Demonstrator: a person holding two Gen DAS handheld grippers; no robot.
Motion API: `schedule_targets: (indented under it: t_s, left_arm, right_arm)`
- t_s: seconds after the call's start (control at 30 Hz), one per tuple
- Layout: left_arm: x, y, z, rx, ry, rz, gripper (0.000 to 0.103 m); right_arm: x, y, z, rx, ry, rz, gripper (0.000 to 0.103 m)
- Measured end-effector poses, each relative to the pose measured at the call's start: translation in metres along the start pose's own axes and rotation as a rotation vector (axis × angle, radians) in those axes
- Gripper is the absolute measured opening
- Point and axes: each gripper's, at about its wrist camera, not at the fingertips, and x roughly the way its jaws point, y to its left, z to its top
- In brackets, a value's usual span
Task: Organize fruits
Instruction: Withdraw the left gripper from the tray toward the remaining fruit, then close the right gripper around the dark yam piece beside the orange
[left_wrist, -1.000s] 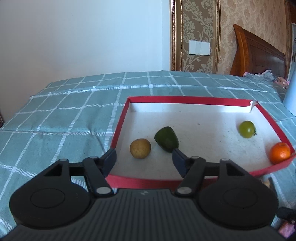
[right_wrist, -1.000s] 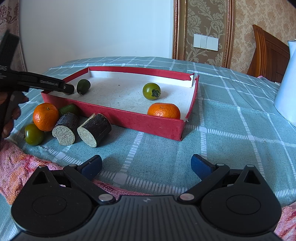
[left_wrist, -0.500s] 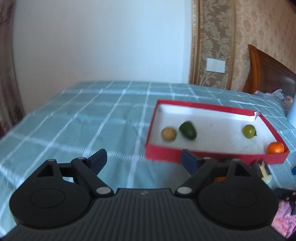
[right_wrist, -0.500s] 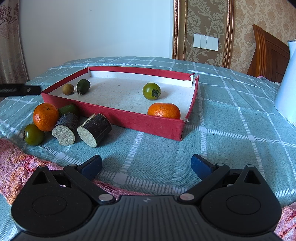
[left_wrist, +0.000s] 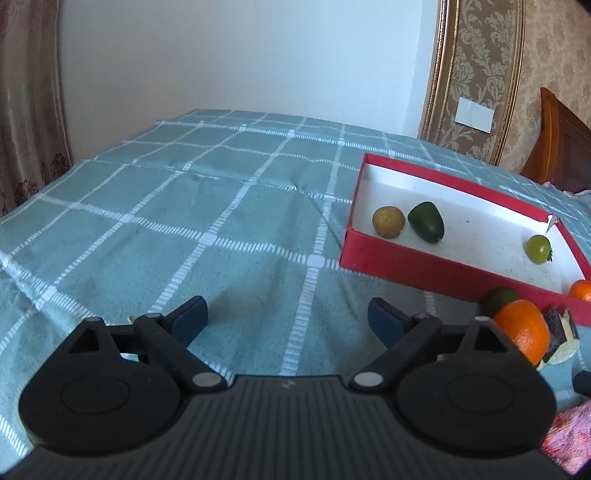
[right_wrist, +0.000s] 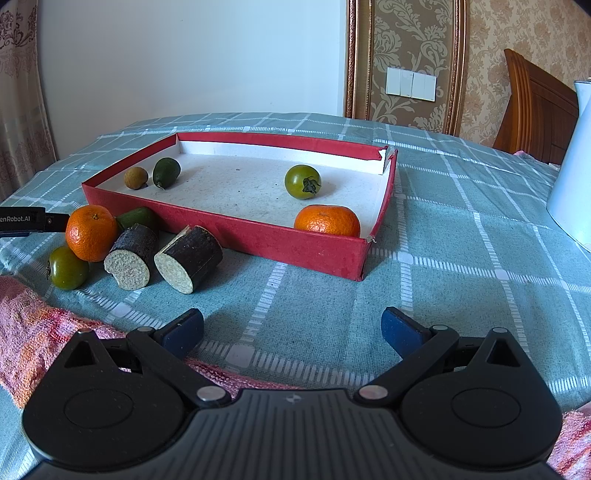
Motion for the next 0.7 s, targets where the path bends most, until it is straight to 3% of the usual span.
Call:
schedule_targets:
  t_s: [0.23, 0.37, 0.5, 0.7]
  left_arm:
    - [0.004, -0.009, 0.000, 0.051, 0.021, 0.031, 0.097]
    - [0.006, -0.011, 0.000, 0.065, 0.031, 0.028, 0.102]
    - [0.007, -0.011, 0.000, 0.062, 0.037, 0.031, 0.103]
    - [0.007, -0.010, 0.000, 0.063, 0.038, 0.031, 0.103]
  right_arm:
    - [0.000, 0.000, 0.000, 0.016, -0.002, -0.007, 0.103]
    - [-0.006, 0.001, 0.003, 0.091, -0.041, 0.035, 0.103]
    - [-0.009, 0.011, 0.015, 0.127, -0.083, 0.024, 0.103]
    - [0.011, 0.009, 0.030, 0.271, -0.013, 0.063, 0.103]
